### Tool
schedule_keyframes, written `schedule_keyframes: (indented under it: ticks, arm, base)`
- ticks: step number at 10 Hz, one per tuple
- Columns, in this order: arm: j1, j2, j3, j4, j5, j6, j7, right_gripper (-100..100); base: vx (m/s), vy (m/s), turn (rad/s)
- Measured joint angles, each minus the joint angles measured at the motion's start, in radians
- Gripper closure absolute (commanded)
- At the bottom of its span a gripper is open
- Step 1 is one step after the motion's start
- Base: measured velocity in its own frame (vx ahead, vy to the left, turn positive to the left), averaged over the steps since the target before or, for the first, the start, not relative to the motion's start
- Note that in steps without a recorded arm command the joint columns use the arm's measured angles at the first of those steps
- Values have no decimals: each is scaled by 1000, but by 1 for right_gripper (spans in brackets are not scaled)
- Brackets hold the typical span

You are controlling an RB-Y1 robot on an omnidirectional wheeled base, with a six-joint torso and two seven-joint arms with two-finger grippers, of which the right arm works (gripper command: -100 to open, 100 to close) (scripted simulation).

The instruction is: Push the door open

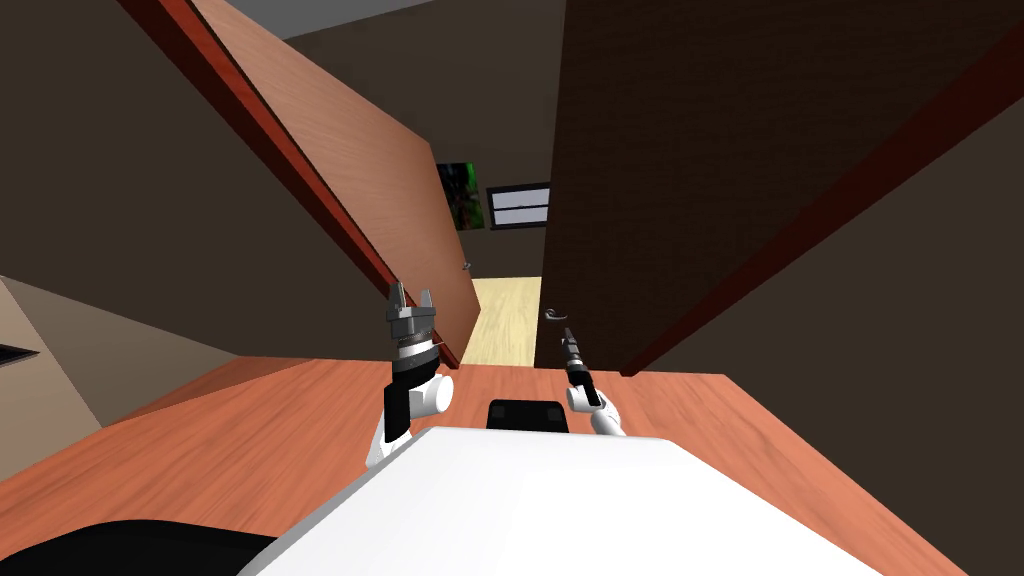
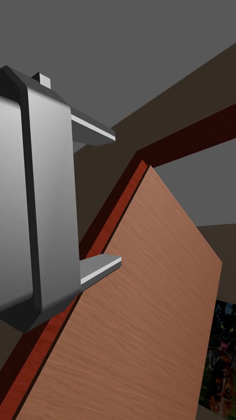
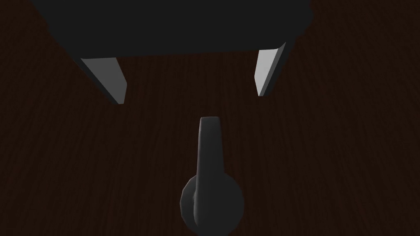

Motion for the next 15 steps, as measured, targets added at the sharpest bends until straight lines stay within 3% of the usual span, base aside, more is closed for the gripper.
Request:
schedule_keyframes:
  ticks: [3, 6, 7, 12, 15]
  arm:
    - [5, -14, -4, -10, -2, 4, 1, -100]
    - [2, 12, -9, 2, -4, -5, 0, -100]
    - [2, 14, -9, 1, -4, -5, 0, 100]
    - [-3, 12, -9, 1, -4, -4, 0, 100]
    - [10, 7, -14, 0, -8, 5, 2, 100]
  base:
    - [187, -1, 20]
    - [143, 3, 16]
    - [-13, -2, -5]
    - [-8, -2, 4]
    - [148, 37, -25]
